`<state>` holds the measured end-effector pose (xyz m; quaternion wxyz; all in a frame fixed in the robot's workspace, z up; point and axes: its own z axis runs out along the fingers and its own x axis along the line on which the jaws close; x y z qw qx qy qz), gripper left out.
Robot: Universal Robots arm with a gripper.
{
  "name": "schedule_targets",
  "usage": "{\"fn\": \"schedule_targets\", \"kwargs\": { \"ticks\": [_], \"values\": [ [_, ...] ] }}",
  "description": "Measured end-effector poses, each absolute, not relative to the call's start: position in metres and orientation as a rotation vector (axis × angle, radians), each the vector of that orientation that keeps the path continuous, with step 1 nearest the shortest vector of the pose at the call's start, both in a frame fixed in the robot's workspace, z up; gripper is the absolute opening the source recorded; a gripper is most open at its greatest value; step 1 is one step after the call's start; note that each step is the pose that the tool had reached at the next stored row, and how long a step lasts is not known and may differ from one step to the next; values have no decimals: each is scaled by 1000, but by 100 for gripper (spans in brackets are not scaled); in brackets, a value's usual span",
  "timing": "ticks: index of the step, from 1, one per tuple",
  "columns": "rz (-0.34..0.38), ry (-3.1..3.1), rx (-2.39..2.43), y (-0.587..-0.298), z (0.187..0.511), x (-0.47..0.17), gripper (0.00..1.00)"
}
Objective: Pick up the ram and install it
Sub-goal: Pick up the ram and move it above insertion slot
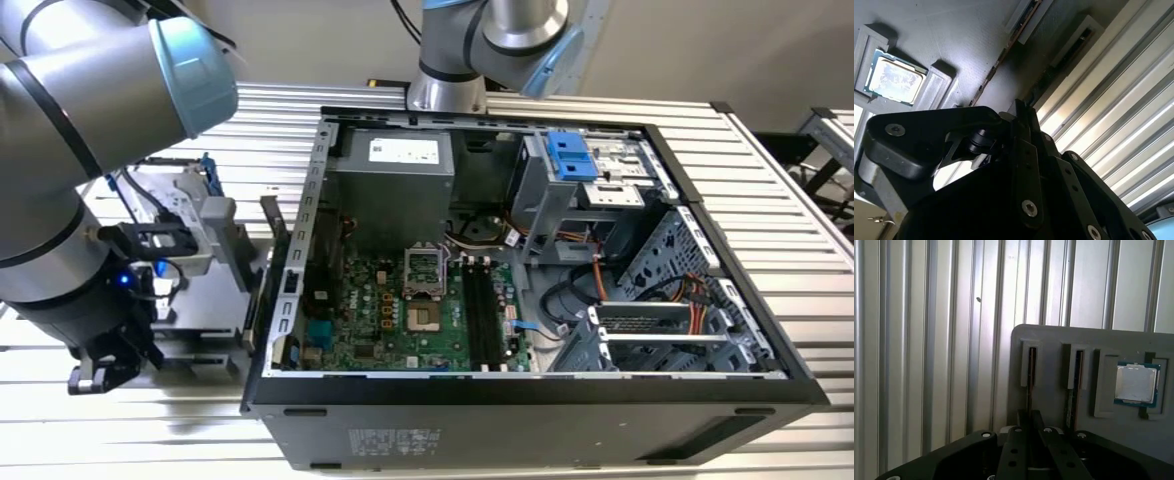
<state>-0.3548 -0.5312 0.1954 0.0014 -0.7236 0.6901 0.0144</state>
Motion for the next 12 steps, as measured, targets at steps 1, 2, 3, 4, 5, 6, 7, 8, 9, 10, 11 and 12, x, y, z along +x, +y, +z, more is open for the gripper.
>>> {"fn": "schedule_targets", "kwargs": {
  "ticks": [1,2,3,4,5,6,7,8,9,10,11,12],
  "values": [
    [45,2166,-2271,-531,195,-355,0],
    [45,2166,-2271,-531,196,-355,0],
    [45,2167,-2270,-531,197,-355,0],
    [45,2169,-2269,-531,200,-355,0],
    [45,2169,-2268,-531,205,-355,0],
    [45,2169,-2268,-531,209,-355,0],
    [45,2169,-2268,-531,214,-355,0],
    [45,2169,-2268,-531,218,-355,0],
    [45,2169,-2268,-531,223,-355,0],
    [45,2169,-2268,-531,227,-355,0],
    [45,2169,-2268,-531,232,-355,0],
    [45,2169,-2268,-531,236,-355,0]
  ]
}}
